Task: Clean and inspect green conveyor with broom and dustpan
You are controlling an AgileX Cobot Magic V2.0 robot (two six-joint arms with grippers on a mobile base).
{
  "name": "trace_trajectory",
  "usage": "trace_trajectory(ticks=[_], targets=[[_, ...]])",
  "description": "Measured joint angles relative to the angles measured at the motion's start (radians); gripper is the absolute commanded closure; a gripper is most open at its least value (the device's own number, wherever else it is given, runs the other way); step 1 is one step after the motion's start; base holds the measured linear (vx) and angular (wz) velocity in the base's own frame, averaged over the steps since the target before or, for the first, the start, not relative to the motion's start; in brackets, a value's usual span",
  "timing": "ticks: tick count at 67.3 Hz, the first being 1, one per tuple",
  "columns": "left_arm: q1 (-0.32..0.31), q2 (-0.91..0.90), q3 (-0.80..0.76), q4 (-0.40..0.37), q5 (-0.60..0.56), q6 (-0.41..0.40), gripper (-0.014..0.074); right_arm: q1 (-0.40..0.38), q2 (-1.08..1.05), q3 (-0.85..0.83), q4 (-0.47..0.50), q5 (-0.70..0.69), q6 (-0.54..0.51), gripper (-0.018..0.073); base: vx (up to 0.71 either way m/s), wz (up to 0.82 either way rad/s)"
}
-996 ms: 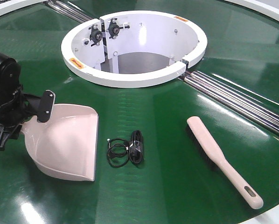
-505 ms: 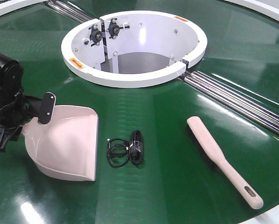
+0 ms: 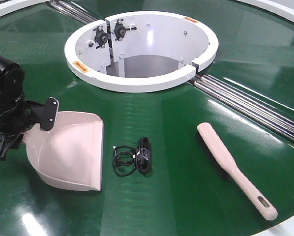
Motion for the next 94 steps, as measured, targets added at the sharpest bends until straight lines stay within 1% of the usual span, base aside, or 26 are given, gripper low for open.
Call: trace_trajectory(ticks=[54, 59, 66, 73, 83, 89, 94], targets=[[-0.001, 0.000, 0.000, 0.000, 0.001, 0.000, 0.0603, 0.000, 0.000, 0.000, 0.000, 0.000, -0.001, 0.0569, 0.00, 0.00], [-0.001, 0.000, 0.000, 0.000, 0.001, 0.000, 0.0603, 0.000, 0.000, 0.000, -0.001, -0.013, -0.017, 0.0569, 0.00, 0.00], [-0.001, 0.000, 0.000, 0.000, 0.001, 0.000, 0.0603, 0.000, 0.000, 0.000, 0.000, -0.090, -0.020, 0.0569, 0.00, 0.00], [-0.001, 0.000, 0.000, 0.000, 0.001, 0.000, 0.0603, 0.000, 0.000, 0.000, 0.002, -0.123, 0.016, 0.0569, 0.00, 0.00], [-0.001, 0.000, 0.000, 0.000, 0.001, 0.000, 0.0603, 0.000, 0.000, -0.023, 0.002, -0.108, 0.086, 0.0569, 0.00, 0.00], [-0.001, 0.000, 0.000, 0.000, 0.001, 0.000, 0.0603, 0.000, 0.016, -0.090, 0.002, -0.073, 0.110, 0.0569, 0.00, 0.00], [-0.001, 0.000, 0.000, 0.000, 0.001, 0.000, 0.0603, 0.000, 0.060, -0.179, 0.002, 0.004, 0.118, 0.0569, 0.00, 0.00]])
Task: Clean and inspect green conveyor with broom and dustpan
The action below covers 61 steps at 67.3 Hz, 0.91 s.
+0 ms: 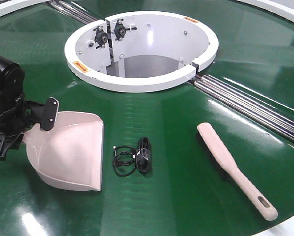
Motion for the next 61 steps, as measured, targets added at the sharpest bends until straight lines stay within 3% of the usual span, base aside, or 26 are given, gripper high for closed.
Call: trace_trajectory(ticks=[21, 46, 61], targets=[[0.000, 0.000, 0.000, 0.000, 0.000, 0.000, 0.0603, 0.000, 0.291, -0.276, -0.001, 0.369, -0.028, 0.0569, 0.00, 0.00], [0.000, 0.000, 0.000, 0.000, 0.000, 0.000, 0.0603, 0.000, 0.391, -0.291, -0.013, 0.390, -0.031, 0.0547, 0.00, 0.00], [0.000, 0.000, 0.000, 0.000, 0.000, 0.000, 0.0603, 0.001, 0.452, -0.293, -0.013, 0.420, -0.038, 0.0400, 0.00, 0.00]])
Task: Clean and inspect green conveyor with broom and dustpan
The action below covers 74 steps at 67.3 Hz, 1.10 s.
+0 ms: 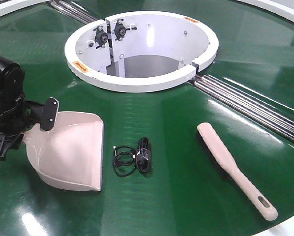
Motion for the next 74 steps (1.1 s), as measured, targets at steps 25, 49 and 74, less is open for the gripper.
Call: trace_trajectory(ticks=[25, 49, 74], targets=[[0.000, 0.000, 0.000, 0.000, 0.000, 0.000, 0.0603, 0.179, 0.104, -0.063, -0.001, 0.111, -0.057, 0.0060, 0.00, 0.00], [0.000, 0.000, 0.000, 0.000, 0.000, 0.000, 0.0603, 0.331, 0.472, -0.311, -0.019, 0.311, -0.057, 0.0052, 0.00, 0.00], [0.000, 0.000, 0.000, 0.000, 0.001, 0.000, 0.0603, 0.363, 0.869, -0.551, 0.010, 0.471, -0.060, 0.0052, 0.00, 0.00]])
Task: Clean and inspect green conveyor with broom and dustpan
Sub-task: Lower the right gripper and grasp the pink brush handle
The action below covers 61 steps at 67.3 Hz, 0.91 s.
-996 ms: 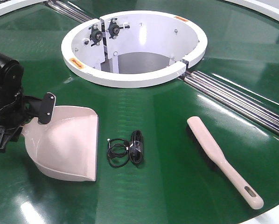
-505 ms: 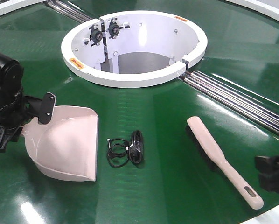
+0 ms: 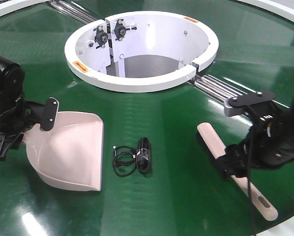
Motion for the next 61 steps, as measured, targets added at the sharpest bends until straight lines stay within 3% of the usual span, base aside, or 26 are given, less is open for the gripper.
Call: trace_trajectory(ticks=[26, 61], targets=[[0.000, 0.000, 0.000, 0.000, 0.000, 0.000, 0.0603, 0.000, 0.206, -0.066, -0.049, 0.049, 0.004, 0.0052, 0.00, 0.00], [0.000, 0.000, 0.000, 0.000, 0.001, 0.000, 0.0603, 0.000, 0.336, -0.073, -0.057, 0.016, 0.046, 0.0052, 0.00, 0.00]])
